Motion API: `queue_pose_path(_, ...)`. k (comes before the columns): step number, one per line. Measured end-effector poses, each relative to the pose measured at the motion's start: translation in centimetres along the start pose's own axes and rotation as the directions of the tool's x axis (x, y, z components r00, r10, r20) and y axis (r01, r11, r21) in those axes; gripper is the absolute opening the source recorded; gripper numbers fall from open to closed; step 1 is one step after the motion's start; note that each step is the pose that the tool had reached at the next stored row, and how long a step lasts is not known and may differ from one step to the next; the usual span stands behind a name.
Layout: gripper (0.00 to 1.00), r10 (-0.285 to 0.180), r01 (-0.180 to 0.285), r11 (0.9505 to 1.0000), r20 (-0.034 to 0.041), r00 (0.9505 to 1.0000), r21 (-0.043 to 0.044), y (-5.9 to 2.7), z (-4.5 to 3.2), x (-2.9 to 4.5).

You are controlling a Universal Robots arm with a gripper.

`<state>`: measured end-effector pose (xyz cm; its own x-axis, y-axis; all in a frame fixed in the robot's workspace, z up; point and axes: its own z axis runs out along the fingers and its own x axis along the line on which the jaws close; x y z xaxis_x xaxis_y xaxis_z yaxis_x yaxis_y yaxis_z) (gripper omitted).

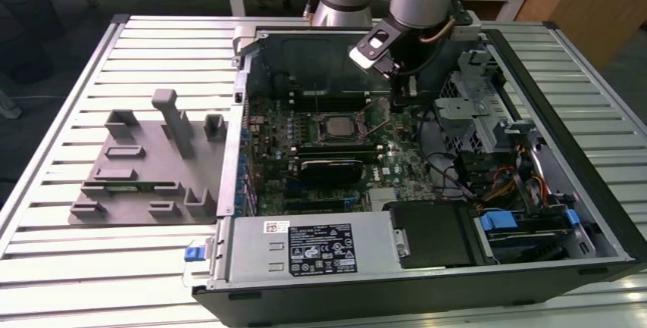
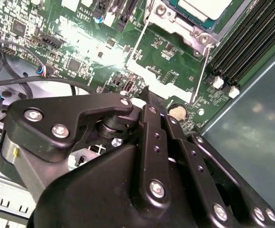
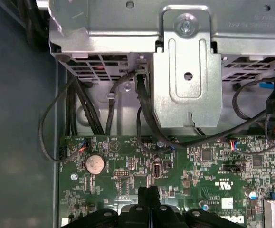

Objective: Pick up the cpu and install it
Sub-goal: 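Close the cpu cover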

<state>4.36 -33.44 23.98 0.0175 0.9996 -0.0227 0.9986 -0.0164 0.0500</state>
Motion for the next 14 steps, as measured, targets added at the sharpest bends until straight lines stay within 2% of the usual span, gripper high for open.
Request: queue_pose_path(14,0.11,0.013,-0.013,0.9999,0.0006,0.9999,0.0002,-3.17,-0.16,0.05)
